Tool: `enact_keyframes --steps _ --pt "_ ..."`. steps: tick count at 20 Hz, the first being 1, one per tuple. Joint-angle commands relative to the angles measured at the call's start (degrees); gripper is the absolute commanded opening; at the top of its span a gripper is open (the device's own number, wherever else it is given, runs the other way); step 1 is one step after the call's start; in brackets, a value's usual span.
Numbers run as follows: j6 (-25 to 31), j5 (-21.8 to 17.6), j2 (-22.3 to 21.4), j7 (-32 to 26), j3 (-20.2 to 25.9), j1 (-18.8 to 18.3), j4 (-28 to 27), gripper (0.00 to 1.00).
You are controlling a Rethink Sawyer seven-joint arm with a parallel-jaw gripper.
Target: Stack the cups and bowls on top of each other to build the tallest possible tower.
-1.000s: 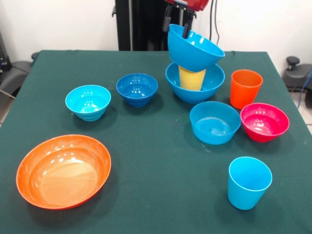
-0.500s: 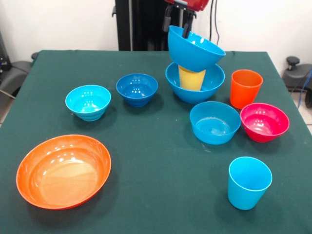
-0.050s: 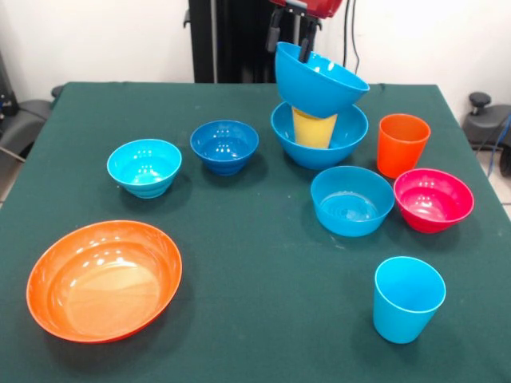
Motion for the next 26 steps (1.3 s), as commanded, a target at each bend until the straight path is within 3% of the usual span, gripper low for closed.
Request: enact_keyframes --steps 1,11,26 --pt "15.27 0.38 -4.26 3.90 1.03 3.31 -3.74 1.00" --pt "19.42 -0.46 -7.26 3.58 1.98 2.44 -3.94 1.00" --pt "17.38 -1.01 -5.80 4.61 2.45 2.08 -3.88 1.00"
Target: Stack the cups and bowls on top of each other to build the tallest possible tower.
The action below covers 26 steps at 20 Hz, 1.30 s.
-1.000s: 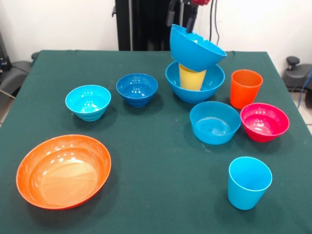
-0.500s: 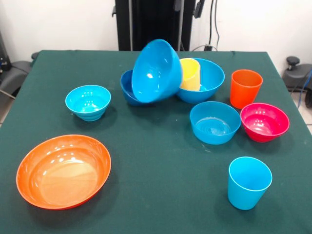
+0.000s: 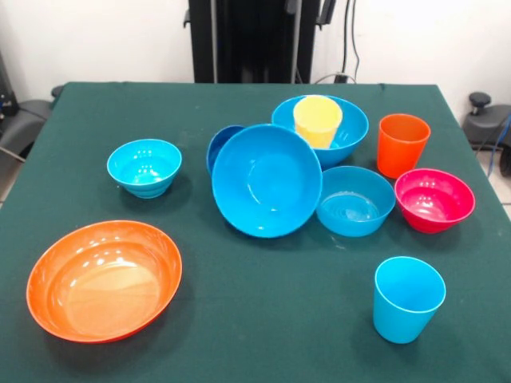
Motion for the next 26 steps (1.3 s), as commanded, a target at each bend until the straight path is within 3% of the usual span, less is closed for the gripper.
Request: enact_keyframes --steps 1,13,19,26 --pt "3.18 -0.90 3.13 4.58 3.03 -0.39 -1.56 1.00" --pt "1.48 -1.17 5.18 5.19 2.75 -0.23 -2.80 1.00" --pt "-1.10 -1.21 9.42 7.74 -0.63 1.95 -7.77 1.00" --pt "-2.35 -2.04 15.26 6.46 -4.19 2.78 -16.05 1.00"
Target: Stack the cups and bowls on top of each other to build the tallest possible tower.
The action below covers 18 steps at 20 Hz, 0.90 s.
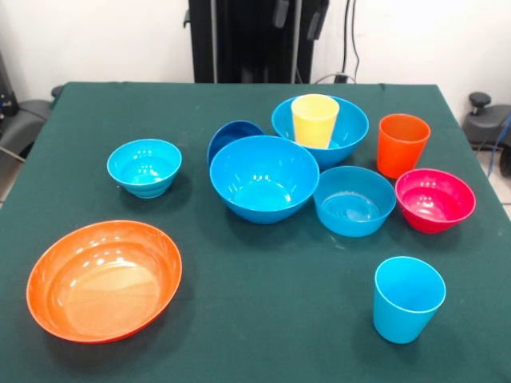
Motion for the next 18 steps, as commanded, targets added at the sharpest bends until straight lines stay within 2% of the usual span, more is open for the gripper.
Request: enact_keyframes --steps 1,8,18 --pt "-2.60 -2.02 10.23 6.26 -1.01 0.95 -10.72 1.00" --pt "-2.20 0.14 14.55 8.12 -2.98 3.89 -15.95 1.00" --pt "1.79 4.34 23.22 9.36 -4.65 5.75 -27.85 1.00"
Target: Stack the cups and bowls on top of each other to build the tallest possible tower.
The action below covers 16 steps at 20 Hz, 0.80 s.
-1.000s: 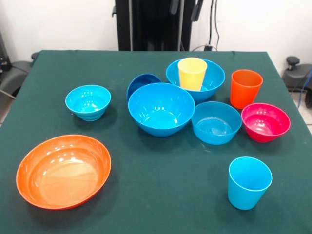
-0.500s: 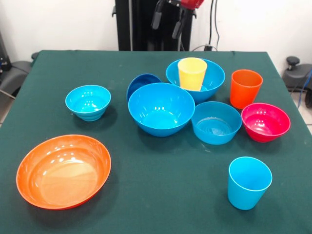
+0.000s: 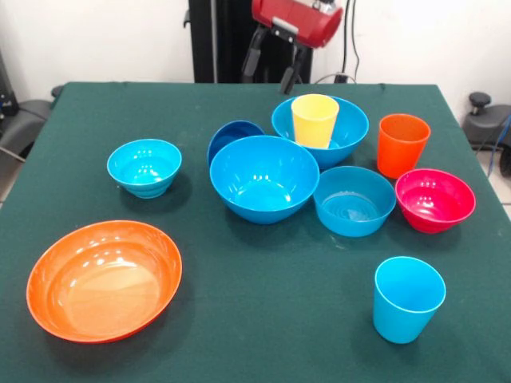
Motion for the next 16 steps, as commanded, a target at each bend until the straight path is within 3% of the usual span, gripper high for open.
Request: enact_keyframes --steps 1,12,15,16 --pt "2.91 3.68 9.58 9.24 2.18 0.93 -13.44 1.00" --pt "7.36 7.20 15.05 7.33 1.37 -0.59 -24.21 1.00" --pt "4.95 6.11 11.29 6.14 1.97 -1.38 -18.23 1.00" --pt "5.44 6.38 11.70 6.34 1.69 -1.16 -18.96 1.00"
